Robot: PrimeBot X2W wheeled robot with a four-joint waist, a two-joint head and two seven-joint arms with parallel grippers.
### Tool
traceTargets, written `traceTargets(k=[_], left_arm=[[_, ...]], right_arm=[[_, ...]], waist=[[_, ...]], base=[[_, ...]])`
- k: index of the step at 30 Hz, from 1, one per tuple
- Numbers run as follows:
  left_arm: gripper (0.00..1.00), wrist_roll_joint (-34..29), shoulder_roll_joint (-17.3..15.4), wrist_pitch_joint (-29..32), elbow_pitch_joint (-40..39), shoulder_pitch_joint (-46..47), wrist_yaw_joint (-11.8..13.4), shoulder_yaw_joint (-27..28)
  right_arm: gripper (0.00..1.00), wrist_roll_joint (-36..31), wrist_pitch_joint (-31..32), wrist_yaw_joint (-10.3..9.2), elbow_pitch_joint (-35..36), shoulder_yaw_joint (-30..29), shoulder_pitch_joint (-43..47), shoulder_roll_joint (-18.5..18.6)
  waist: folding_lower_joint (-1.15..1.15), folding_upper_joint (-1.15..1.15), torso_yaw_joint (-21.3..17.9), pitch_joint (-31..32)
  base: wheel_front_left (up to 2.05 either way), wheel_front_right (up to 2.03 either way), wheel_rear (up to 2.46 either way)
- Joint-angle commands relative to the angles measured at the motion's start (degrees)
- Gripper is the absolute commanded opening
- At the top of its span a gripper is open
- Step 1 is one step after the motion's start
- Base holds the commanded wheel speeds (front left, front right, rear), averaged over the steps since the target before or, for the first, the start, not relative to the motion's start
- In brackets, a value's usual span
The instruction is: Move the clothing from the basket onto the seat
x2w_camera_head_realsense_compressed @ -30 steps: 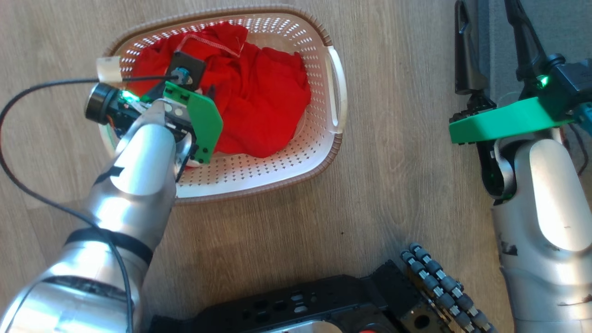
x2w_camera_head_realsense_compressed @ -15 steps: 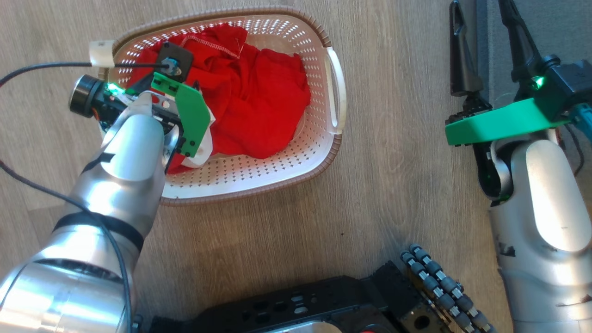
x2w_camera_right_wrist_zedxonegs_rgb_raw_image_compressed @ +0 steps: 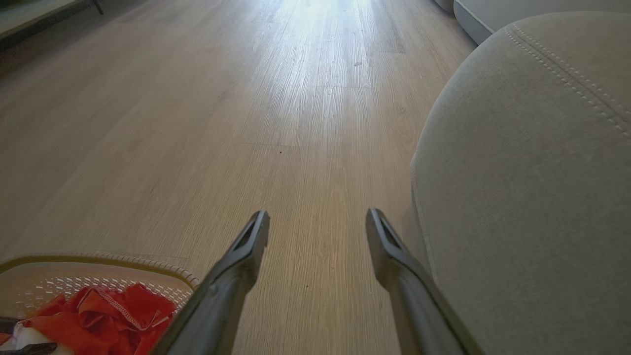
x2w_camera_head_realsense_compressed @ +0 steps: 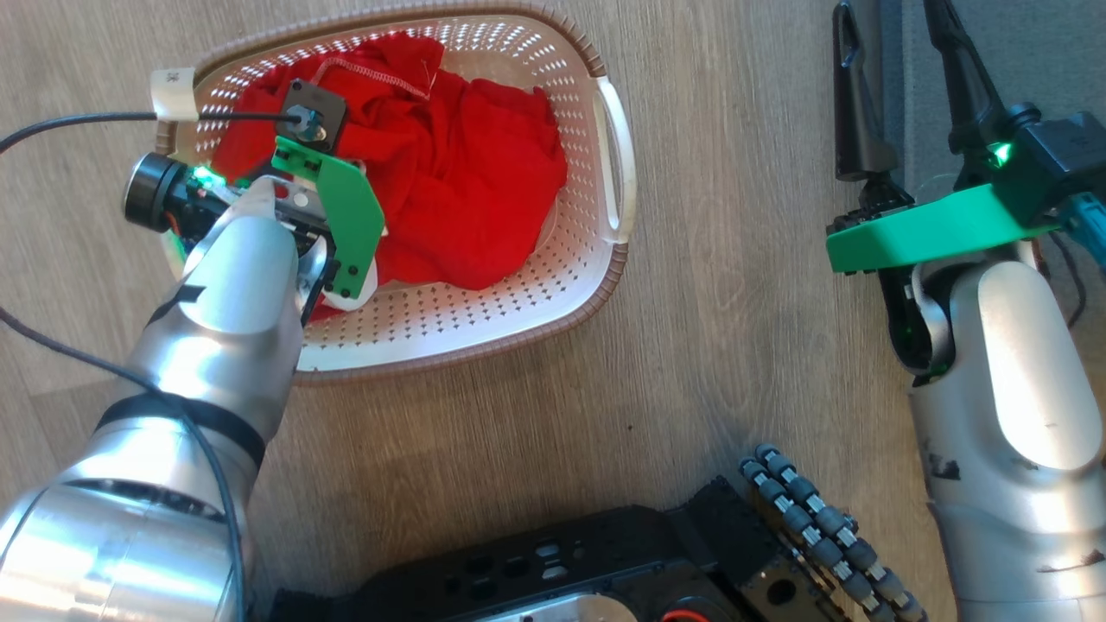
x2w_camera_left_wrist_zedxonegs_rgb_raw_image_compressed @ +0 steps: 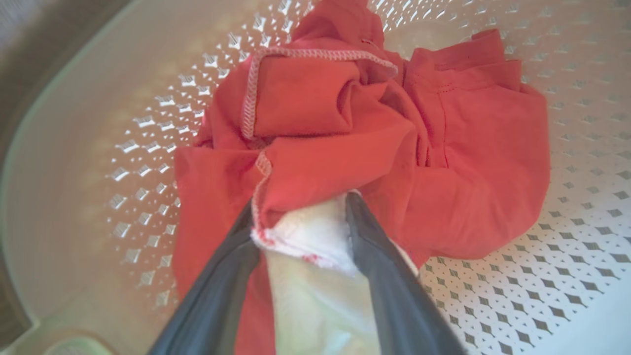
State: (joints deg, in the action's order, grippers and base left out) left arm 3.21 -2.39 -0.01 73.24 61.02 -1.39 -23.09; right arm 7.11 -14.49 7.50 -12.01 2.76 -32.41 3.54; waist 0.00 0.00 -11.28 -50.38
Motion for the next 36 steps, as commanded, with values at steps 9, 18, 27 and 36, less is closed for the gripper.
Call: traceTargets(k=[9,18,27,36], left_arm=[[0.0,1.22,-0.93,-4.79,-0.83,-1.88,-1.0,-0.46],[0.0,5.79,-2.37,-14.06,-6.19,-6.77,0.67,3.31],[0.0,11.3,-6.02,-14.97,-26.95,-19.98,3.44,11.21],[0.0,12.67,-7.31,-14.98,-46.5,-32.31,5.97,16.37]], right_arm=[[1.0,0.15,-0.51,-0.01,1.03,-0.87,2.97,-0.66],[1.0,-1.72,-0.51,-0.01,0.08,-4.05,7.95,-0.66],[1.0,-3.05,-0.51,-0.01,-1.27,-4.78,13.45,-0.46],[1.0,-3.29,-0.51,-0.01,-2.56,-4.04,17.47,0.54]], waist=[[0.0,0.0,1.7,4.9],[0.0,0.0,5.98,15.51],[0.0,0.0,8.36,27.01],[0.0,0.0,9.25,33.86]], base=[[0.0,0.0,0.0],[0.0,0.0,0.0],[0.0,0.0,0.0],[0.0,0.0,0.0]])
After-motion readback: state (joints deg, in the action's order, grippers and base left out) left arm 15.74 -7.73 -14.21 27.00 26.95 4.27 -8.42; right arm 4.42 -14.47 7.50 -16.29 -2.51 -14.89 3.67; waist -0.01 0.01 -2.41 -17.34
